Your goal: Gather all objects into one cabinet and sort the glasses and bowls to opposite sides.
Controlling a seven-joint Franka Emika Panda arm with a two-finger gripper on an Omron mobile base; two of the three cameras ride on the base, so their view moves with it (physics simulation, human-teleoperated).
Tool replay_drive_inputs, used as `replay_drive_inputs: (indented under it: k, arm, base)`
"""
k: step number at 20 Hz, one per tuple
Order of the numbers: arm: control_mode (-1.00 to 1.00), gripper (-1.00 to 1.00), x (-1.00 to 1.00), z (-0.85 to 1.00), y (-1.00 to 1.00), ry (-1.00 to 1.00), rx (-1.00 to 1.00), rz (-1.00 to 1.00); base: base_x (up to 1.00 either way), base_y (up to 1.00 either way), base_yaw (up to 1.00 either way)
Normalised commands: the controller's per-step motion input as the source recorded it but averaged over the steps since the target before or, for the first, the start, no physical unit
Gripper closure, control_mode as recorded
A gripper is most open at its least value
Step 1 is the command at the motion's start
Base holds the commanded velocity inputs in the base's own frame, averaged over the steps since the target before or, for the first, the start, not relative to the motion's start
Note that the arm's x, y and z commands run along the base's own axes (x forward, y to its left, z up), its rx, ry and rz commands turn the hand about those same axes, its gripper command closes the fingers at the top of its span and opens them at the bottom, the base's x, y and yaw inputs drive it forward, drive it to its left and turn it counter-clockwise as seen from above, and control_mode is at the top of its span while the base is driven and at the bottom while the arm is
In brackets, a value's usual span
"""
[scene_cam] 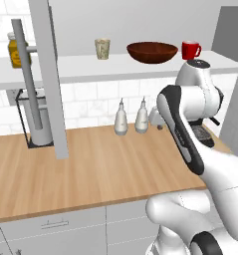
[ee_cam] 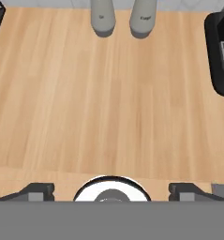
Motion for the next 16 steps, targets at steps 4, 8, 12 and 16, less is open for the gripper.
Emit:
replay_drive_inputs:
  k: [4, 8, 12, 16]
  arm:
    - [-1.0, -1.0, -1.0, 0.0, 0.0, -0.19, -0.07, 0.0]
    - [-1.0, -1.0, -0.79, 0.0, 0.0, -0.21, -0.03, 0.0]
    - [-1.0, -1.0, -0.02, 0.34, -0.01, -0.1, 0.0, 0.0]
    - [-1.0, -1.0, 0.0, 0.57, 0.0, 0.0, 0.01, -0.01]
  base:
    - [0.0, 0.0, 0.0]
    - [0.0, 0.0, 0.0]
    - [0.0, 0.0, 0.0]
    - [0.0, 0.0, 0.0]
